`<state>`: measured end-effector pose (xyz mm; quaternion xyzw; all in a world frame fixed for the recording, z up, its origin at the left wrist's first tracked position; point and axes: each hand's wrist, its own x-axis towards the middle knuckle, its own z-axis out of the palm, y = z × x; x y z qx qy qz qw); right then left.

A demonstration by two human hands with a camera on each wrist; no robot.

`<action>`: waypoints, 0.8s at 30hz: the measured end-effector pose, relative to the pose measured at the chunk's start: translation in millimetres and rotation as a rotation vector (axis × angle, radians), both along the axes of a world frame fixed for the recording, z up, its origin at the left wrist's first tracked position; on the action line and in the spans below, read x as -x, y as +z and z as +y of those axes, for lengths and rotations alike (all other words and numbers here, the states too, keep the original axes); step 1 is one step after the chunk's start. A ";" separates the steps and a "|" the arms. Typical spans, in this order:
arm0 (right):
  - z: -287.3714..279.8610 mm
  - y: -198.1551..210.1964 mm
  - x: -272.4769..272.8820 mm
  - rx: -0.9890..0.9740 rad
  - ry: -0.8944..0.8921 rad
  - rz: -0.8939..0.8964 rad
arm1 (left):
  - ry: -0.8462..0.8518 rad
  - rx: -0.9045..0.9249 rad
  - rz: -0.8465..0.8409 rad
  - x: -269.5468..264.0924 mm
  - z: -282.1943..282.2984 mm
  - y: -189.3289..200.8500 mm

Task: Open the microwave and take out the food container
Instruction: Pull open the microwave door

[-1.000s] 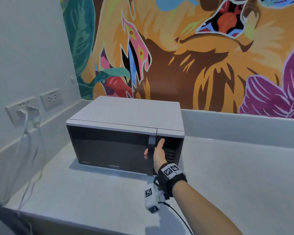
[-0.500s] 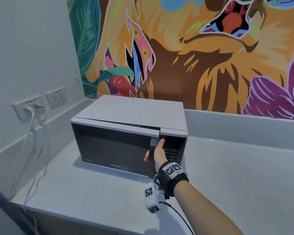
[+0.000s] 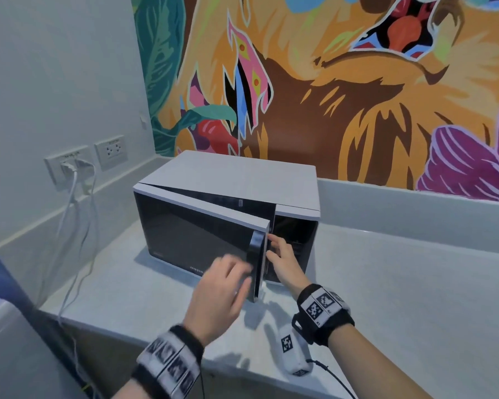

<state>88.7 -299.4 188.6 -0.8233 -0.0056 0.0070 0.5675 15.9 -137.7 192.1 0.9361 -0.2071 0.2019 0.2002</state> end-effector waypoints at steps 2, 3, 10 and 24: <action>-0.4 -1.9 14.7 -0.012 0.057 -0.011 | -0.018 -0.065 -0.106 -14.7 -20.3 24.7; -1.6 -2.7 21.9 -0.014 0.093 -0.011 | 0.010 -0.124 -0.109 -20.5 -28.8 30.6; -5.4 -23.0 36.0 0.125 0.158 -0.049 | 0.231 -0.430 -0.001 6.7 -23.9 39.3; 48.6 -34.0 -19.9 0.017 0.200 0.126 | 1.009 -0.275 0.126 44.6 115.5 25.9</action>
